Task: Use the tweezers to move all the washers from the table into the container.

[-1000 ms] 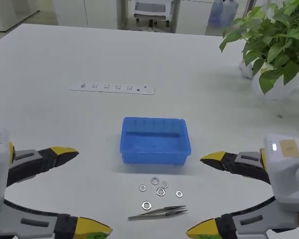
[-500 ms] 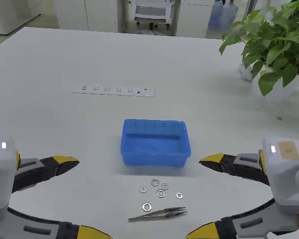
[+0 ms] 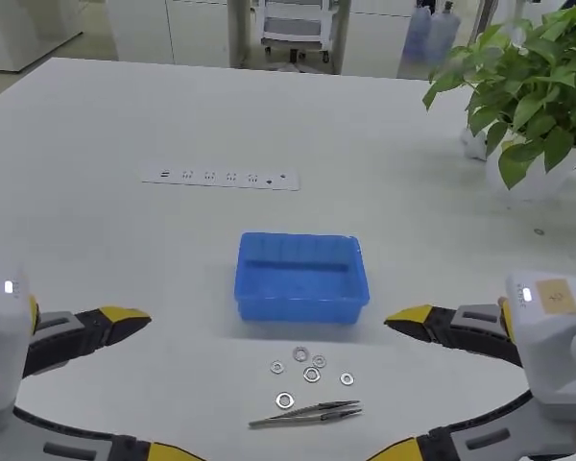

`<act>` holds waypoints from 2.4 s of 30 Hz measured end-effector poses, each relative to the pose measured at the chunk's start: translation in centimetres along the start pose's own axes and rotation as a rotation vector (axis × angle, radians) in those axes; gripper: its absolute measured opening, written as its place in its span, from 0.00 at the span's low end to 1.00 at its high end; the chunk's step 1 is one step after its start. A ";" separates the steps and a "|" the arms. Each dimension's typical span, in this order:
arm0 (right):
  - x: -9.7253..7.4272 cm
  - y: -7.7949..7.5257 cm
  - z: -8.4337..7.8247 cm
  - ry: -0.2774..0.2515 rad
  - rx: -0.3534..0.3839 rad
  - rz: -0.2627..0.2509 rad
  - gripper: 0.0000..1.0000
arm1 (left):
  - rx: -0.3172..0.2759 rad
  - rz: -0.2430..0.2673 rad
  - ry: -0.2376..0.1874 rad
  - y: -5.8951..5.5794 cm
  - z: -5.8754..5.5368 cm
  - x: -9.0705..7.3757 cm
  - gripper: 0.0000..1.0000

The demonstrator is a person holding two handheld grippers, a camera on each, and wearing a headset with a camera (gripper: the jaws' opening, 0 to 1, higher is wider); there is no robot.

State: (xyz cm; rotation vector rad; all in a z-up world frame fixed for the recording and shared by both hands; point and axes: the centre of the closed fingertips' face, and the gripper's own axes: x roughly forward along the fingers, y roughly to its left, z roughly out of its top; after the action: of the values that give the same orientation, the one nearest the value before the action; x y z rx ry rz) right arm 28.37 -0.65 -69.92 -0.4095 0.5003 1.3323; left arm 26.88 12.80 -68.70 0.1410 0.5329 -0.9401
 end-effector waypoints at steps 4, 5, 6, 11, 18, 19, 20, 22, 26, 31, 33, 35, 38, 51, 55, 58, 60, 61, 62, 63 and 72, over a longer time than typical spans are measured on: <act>-0.1 0.0 -0.1 0.004 0.002 0.001 0.83 | 0.000 -0.004 -0.002 -0.1 0.1 0.1 0.99; -0.1 0.0 -0.1 0.003 0.002 0.001 0.83 | -0.001 -0.005 -0.002 -0.1 0.1 0.2 0.99; -0.1 0.0 -0.1 0.005 0.003 0.002 0.83 | -0.001 -0.005 -0.001 -0.1 0.1 0.2 0.99; -0.2 0.0 -0.2 0.008 0.002 0.003 0.82 | 0.003 -0.012 0.006 -0.3 0.0 0.3 0.99; -0.2 -0.2 -0.2 0.011 0.005 -0.007 0.82 | 0.036 -0.026 0.058 -0.4 -1.2 0.7 0.99; -0.2 -0.2 -0.3 0.013 0.004 -0.009 0.82 | 0.037 -0.026 0.064 -0.4 -1.3 0.8 0.99; -0.1 -0.2 -0.3 0.014 0.004 -0.010 0.82 | 0.038 -0.027 0.064 -0.4 -1.4 0.8 0.99; -0.1 -0.2 -0.4 0.016 0.003 -0.010 0.82 | 0.036 -0.027 0.057 -0.4 -1.3 0.8 0.99; 0.3 0.0 -0.7 0.027 -0.006 0.000 0.82 | 0.019 -0.017 0.038 -0.2 -1.5 0.8 0.99; 1.2 0.3 -1.3 0.049 -0.024 0.013 0.80 | 0.067 0.011 0.043 -0.1 -2.1 1.3 0.99; 1.5 0.3 -1.6 0.067 -0.030 0.023 0.79 | 0.067 0.009 0.036 -0.2 -2.0 1.6 0.99; 1.9 -0.1 -1.8 0.078 -0.054 0.014 0.75 | 0.067 0.017 0.012 0.0 -1.7 2.0 0.97; 2.5 -0.4 -1.9 0.075 -0.051 0.019 0.72 | 0.052 -0.022 -0.019 -0.4 -1.6 3.0 0.87; 6.9 -0.7 -6.0 0.240 -0.164 0.157 0.47 | 0.090 -0.138 0.182 -2.5 -7.3 7.0 0.60; 8.2 -0.2 -6.1 0.253 -0.183 0.201 0.43 | 0.078 -0.131 0.151 -1.9 -6.4 8.2 0.60; 8.9 -0.1 -6.3 0.269 -0.207 0.215 0.41 | 0.082 -0.112 0.158 -1.0 -6.5 8.9 0.59; 9.0 -0.1 -6.4 0.276 -0.203 0.228 0.38 | 0.083 -0.121 0.157 -0.9 -6.6 9.3 0.56; 9.0 -0.2 -6.5 0.280 -0.206 0.226 0.37 | 0.087 -0.134 0.164 -0.9 -6.8 9.5 0.54; 9.0 -0.3 -6.5 0.281 -0.210 0.227 0.37 | 0.092 -0.143 0.174 -1.0 -7.0 9.7 0.53; 9.1 -0.5 -6.6 0.286 -0.211 0.227 0.37 | 0.098 -0.163 0.198 -1.1 -7.4 9.9 0.50; 9.5 -1.1 -8.0 0.359 -0.243 0.249 0.28 | 0.064 -0.195 0.173 -0.9 -7.1 11.6 0.43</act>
State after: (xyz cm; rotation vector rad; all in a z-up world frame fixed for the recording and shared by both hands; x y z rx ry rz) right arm 30.09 2.42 -81.84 -0.8172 0.7071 1.5756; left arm 28.97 6.28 -80.46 0.2327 0.6855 -1.1417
